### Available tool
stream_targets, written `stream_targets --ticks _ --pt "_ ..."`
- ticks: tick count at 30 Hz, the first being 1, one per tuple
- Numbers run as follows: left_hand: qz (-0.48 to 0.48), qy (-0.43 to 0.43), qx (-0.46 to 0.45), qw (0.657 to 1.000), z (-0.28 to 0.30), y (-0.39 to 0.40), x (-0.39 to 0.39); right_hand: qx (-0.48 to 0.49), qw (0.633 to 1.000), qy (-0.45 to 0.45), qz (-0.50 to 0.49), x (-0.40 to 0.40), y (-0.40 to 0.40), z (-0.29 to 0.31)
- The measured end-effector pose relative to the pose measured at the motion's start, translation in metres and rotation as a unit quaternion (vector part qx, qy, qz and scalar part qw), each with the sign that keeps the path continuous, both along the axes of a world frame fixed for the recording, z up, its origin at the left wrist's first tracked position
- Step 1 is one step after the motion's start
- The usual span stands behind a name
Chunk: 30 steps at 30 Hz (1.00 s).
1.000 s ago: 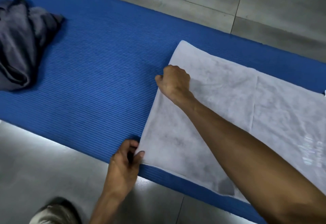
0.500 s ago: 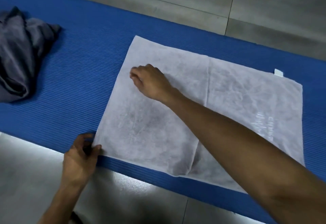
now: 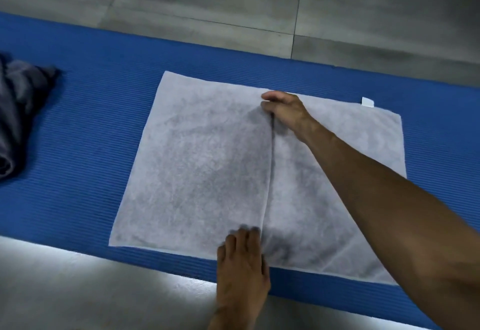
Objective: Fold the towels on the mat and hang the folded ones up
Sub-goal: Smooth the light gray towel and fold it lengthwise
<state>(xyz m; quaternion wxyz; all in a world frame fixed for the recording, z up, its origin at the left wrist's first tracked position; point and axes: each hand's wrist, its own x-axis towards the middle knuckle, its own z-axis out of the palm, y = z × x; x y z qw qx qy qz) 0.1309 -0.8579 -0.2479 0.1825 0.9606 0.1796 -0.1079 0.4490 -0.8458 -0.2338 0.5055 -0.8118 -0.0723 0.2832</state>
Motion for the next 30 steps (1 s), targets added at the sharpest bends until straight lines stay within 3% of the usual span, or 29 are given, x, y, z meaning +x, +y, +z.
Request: stream_targets --ticks 4,7,14,18,20,24,27,30 --pt "0.001 -0.029 -0.007 1.000 0.000 0.005 -0.006 0.022 0.998 0.049 0.030 0.001 0.001 0.008" --pt "-0.016 -0.097 -0.043 0.994 0.012 0.001 -0.008 0.074 0.995 0.066 0.004 -0.003 -0.002 0.009" --pt "-0.175 -0.156 -0.072 0.970 0.036 -0.043 0.009 0.154 0.979 0.061 -0.116 0.010 -0.066 0.020" --pt "-0.234 -0.158 -0.089 0.955 0.042 -0.088 0.028 0.128 0.980 0.045 -0.147 0.028 -0.132 0.028" --pt "-0.279 -0.143 -0.088 0.946 0.038 -0.113 0.039 0.099 0.985 0.037 -0.138 0.036 -0.161 0.029" --pt "-0.376 -0.020 -0.070 0.924 0.038 -0.148 0.062 0.049 0.988 0.060 -0.137 0.050 -0.206 0.026" --pt "-0.426 0.026 -0.038 0.903 0.037 -0.167 0.078 0.036 0.984 0.094 -0.145 0.053 -0.226 0.022" --pt "-0.400 0.052 -0.089 0.911 0.033 -0.170 0.084 0.059 0.981 0.099 -0.159 0.051 -0.234 0.018"
